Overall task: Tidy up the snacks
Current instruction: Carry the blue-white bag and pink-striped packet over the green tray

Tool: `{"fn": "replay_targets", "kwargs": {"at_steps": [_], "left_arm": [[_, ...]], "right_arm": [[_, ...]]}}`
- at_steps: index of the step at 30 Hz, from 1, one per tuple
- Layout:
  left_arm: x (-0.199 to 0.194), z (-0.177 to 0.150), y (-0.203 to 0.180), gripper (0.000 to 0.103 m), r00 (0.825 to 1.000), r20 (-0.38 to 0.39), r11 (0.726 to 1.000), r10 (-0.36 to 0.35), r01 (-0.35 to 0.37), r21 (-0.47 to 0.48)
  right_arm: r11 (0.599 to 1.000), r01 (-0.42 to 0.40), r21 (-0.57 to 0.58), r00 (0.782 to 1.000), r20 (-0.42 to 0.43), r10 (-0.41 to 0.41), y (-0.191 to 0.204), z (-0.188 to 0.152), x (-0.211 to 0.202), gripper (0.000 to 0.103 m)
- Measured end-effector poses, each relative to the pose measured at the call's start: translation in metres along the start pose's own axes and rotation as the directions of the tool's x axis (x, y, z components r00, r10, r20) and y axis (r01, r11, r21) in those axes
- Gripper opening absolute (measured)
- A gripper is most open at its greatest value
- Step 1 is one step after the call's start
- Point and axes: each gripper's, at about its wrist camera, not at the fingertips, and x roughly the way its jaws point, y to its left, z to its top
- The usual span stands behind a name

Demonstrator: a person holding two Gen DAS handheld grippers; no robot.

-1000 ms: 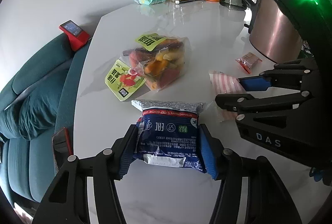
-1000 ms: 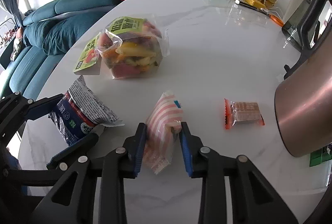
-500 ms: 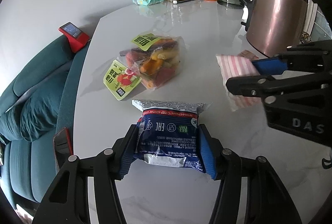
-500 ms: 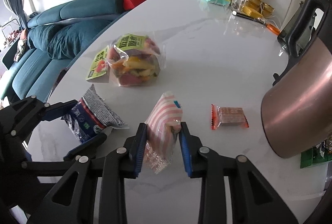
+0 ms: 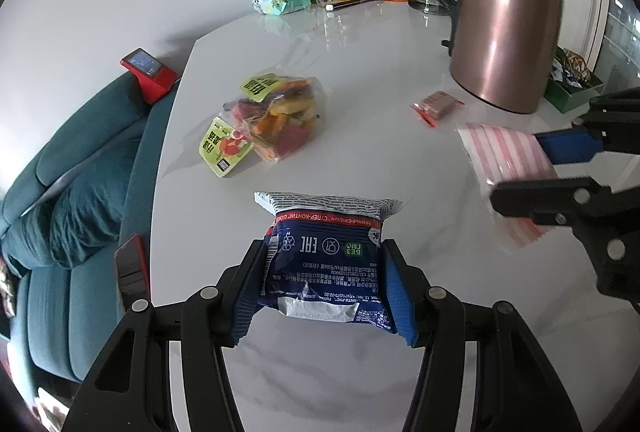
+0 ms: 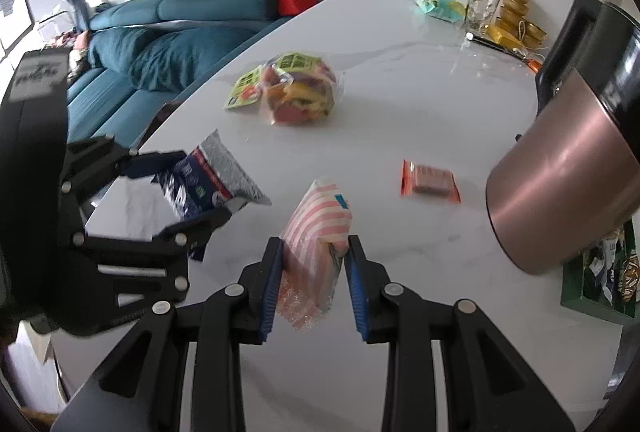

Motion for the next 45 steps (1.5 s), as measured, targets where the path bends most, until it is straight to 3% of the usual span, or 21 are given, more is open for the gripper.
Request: {"fn": "replay_targets", "kwargs": {"at_steps": [6, 13, 16, 22, 27, 34, 45], "left_arm": [[-0.020, 0.001, -0.046, 0.051, 0.998, -0.036, 0.999, 0.045, -0.045, 0.006], [-0.039, 0.013, -0.130, 0.051, 0.998, -0.049, 0.999, 0.033, -0.032, 0.020], [-0.045, 0.023, -0.176, 0.051, 0.999, -0.051, 0.999, 0.010, -0.008, 0.043], [-0.054, 0.055, -0.271, 0.051, 0.998, -0.027, 0.991, -0.062, 0.065, 0.116], [-0.062, 0.088, -0.329, 0.051, 0.995, 0.004, 0.979, -0.104, 0.101, 0.176], [-0.065, 0.146, -0.380, 0.051, 0.990, 0.065, 0.968, -0.124, 0.106, 0.229], [-0.030, 0.231, -0.408, 0.051, 0.986, 0.110, 0.972, -0.125, 0.099, 0.213]], "right_arm": [[0.999, -0.047, -0.022, 0.999, -0.001, 0.047, -0.033, -0.043, -0.028, 0.000], [0.998, -0.059, 0.000, 0.998, -0.002, 0.059, -0.074, -0.086, -0.067, 0.000], [0.999, -0.032, 0.016, 0.999, 0.000, 0.032, -0.095, -0.096, -0.081, 0.000], [0.994, 0.050, 0.092, 0.999, 0.013, -0.052, -0.186, -0.147, -0.126, 0.000], [0.982, 0.098, 0.162, 0.994, 0.035, -0.105, -0.246, -0.172, -0.154, 0.000], [0.966, 0.163, 0.199, 0.979, 0.089, -0.184, -0.312, -0.165, -0.180, 0.000], [0.948, 0.213, 0.238, 0.953, 0.162, -0.255, -0.403, -0.112, -0.174, 0.000]]}}
